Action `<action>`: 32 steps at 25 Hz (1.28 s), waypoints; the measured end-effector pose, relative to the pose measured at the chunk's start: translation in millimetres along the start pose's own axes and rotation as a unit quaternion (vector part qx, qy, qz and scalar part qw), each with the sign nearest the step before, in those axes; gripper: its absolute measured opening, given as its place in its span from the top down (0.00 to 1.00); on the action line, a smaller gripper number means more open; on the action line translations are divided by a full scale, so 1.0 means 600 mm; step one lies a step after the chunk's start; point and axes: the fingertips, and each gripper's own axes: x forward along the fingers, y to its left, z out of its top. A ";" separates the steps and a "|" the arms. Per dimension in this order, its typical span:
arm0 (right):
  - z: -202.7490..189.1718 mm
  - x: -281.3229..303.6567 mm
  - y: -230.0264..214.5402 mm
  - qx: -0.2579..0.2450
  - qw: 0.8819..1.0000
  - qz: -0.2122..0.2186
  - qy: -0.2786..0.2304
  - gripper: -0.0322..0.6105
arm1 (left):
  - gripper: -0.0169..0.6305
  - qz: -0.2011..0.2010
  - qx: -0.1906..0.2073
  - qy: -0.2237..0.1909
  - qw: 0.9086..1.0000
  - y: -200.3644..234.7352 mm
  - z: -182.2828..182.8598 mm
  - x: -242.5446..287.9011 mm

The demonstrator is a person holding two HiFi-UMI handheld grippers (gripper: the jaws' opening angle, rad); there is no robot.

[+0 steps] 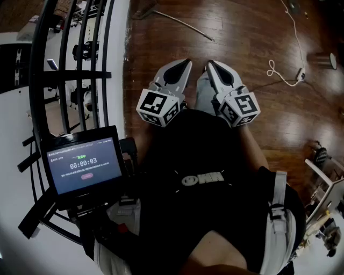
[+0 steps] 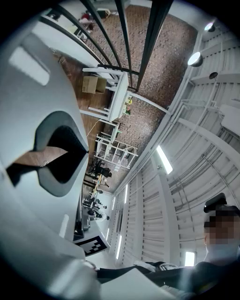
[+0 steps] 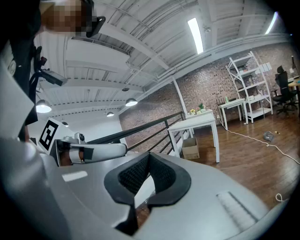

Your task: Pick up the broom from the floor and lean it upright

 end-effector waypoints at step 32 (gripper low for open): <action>-0.053 0.649 -0.789 0.057 0.982 -0.040 0.177 0.94 | 0.95 -0.029 0.046 0.228 0.972 0.584 -0.141 0.802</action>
